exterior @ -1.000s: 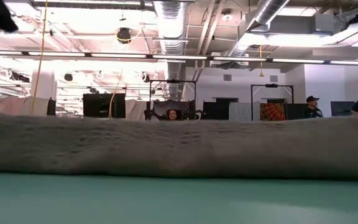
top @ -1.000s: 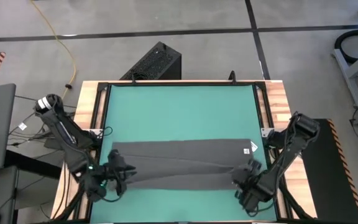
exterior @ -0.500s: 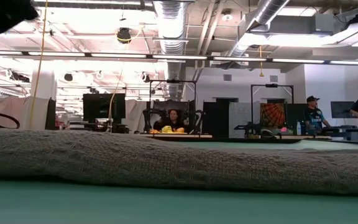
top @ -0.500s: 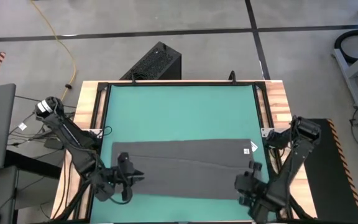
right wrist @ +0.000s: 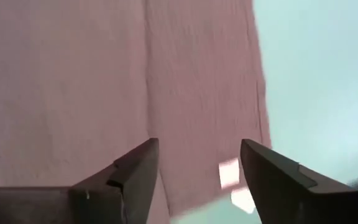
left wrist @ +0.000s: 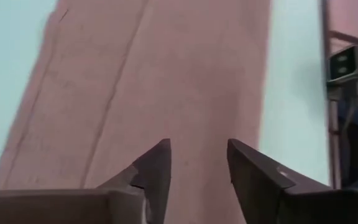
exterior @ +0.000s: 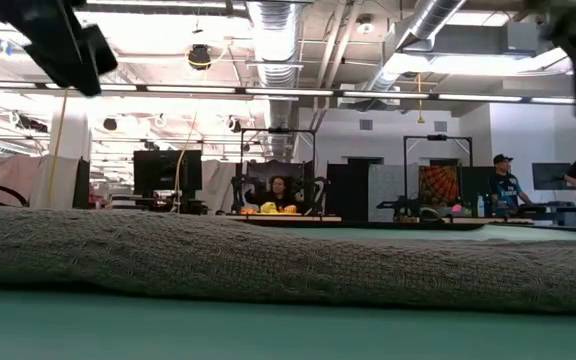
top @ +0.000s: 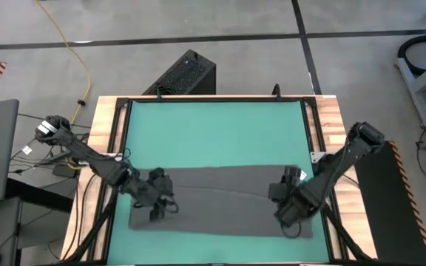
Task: Roll towel
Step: Roll the gray towel
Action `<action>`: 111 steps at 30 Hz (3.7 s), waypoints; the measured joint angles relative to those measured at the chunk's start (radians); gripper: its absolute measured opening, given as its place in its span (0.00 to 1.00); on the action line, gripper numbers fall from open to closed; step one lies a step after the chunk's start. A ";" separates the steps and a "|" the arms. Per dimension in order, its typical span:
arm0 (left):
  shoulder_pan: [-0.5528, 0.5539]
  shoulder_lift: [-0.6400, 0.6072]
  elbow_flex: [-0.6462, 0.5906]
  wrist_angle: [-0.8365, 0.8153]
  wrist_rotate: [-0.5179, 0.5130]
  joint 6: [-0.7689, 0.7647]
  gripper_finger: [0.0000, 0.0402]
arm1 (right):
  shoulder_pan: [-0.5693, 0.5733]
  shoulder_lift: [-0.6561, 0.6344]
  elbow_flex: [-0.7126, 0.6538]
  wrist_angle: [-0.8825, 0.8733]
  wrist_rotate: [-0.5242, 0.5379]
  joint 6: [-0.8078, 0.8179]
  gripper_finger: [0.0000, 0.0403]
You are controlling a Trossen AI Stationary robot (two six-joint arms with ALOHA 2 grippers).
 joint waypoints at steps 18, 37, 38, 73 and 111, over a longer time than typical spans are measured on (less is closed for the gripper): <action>0.059 0.000 0.000 -0.025 0.020 0.054 0.45 | -0.035 -0.048 -0.369 0.141 -0.411 0.163 0.63; 0.059 0.001 0.000 -0.016 0.017 0.046 0.45 | 0.097 -0.125 -0.525 0.406 -0.502 0.432 0.63; 0.059 0.001 0.000 -0.016 0.017 0.046 0.45 | 0.098 -0.125 -0.531 0.406 -0.501 0.435 0.63; 0.165 -0.003 0.000 -0.164 -0.245 0.160 0.44 | 0.125 -0.125 -0.337 0.170 -0.444 0.383 0.04; 0.272 -0.003 0.000 -0.088 -0.157 0.319 0.44 | -0.294 0.148 -0.180 -0.130 0.001 0.232 0.03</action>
